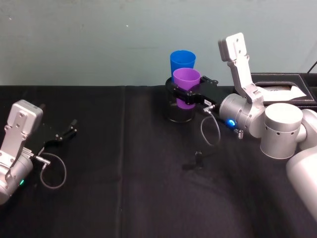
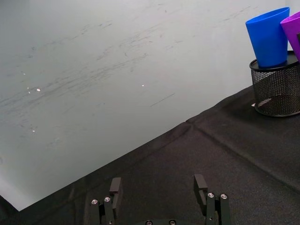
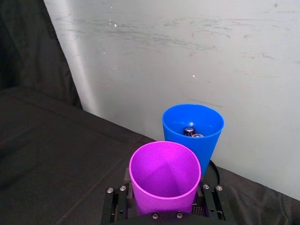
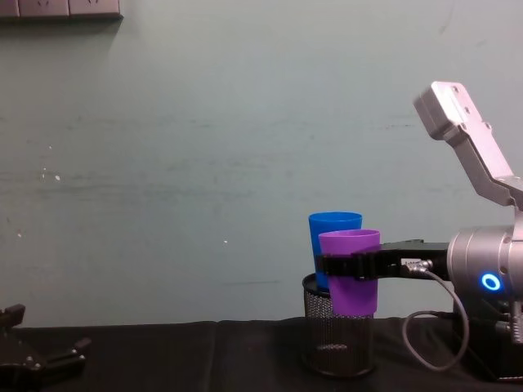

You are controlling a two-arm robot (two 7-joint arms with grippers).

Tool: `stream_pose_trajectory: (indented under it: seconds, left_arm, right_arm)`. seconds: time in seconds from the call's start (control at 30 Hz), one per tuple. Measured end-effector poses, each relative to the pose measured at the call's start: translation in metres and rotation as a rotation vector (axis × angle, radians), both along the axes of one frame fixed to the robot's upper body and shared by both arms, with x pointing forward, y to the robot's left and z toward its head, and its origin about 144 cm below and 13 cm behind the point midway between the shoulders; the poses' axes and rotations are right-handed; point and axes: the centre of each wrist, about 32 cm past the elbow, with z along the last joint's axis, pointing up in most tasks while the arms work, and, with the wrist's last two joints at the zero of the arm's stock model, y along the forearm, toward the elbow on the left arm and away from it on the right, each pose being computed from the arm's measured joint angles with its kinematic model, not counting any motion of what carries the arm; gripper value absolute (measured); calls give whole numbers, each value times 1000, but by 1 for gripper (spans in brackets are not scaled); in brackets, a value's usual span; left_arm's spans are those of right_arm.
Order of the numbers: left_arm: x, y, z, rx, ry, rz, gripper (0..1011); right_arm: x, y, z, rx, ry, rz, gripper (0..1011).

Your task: Pick up one cup with a gripper and tap it against the other cup.

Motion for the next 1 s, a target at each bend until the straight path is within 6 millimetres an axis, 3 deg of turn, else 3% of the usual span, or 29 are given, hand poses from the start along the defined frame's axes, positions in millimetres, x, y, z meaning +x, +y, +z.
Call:
stream_pose_trajectory:
  seconds: [1.0]
  left_arm:
    - [0,0,0,0,0,0,1000]
  right_arm:
    - [0,0,0,0,0,0,720]
